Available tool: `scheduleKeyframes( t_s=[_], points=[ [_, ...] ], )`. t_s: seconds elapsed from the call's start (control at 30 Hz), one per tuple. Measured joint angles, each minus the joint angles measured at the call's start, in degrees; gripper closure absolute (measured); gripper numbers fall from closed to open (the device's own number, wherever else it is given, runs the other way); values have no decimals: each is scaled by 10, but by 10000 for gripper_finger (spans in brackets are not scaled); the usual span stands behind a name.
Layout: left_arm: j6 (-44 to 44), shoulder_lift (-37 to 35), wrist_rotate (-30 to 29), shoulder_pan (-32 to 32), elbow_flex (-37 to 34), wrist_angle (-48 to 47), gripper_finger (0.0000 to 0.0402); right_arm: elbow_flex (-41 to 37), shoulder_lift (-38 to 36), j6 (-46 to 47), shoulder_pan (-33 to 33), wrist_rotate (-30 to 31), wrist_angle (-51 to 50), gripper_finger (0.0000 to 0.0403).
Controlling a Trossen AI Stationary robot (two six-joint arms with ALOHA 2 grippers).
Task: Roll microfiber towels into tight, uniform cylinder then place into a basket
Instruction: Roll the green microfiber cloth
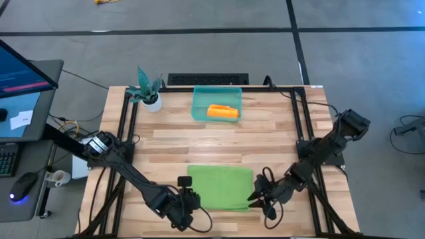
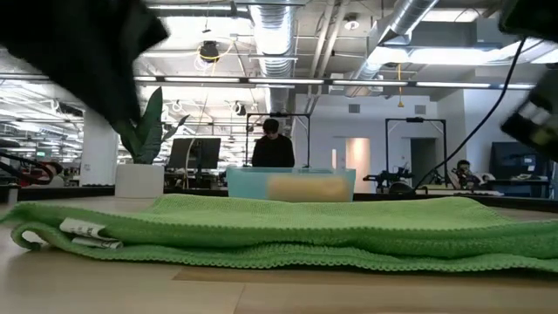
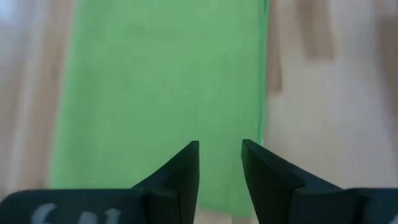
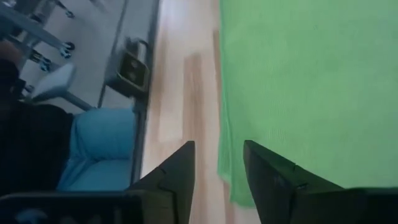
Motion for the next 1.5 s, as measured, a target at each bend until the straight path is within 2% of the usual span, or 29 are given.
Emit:
scheduleKeyframes(
  t_s=[0.1,0.2,0.3,0.37,0.53,0.7,0.9,1.13,1.5],
  points=[
    [39,-1,-30,4,52,-41,291,0,-31,-43,-15,0,-1,250],
    [60,-2,-107,3,84,-88,293,0,-60,-91,-34,9,-5,263],
    [46,-2,-173,4,85,-96,297,0,-85,-135,-58,18,-8,276],
    [24,0,-181,11,68,-76,302,0,-100,-153,-75,23,-14,284],
    [-38,3,-127,43,-22,25,322,0,-136,-164,-109,24,-49,295],
    [-21,3,-85,69,-69,110,348,0,-172,-181,-133,24,-64,295],
    [7,-20,-60,99,-73,88,375,1,-224,-238,-165,24,-66,295],
    [10,-18,16,148,-73,52,400,1,-286,-303,-178,26,-68,295],
    [6,5,58,165,-127,102,401,0,-253,-312,-161,26,-76,295]
  ],
)
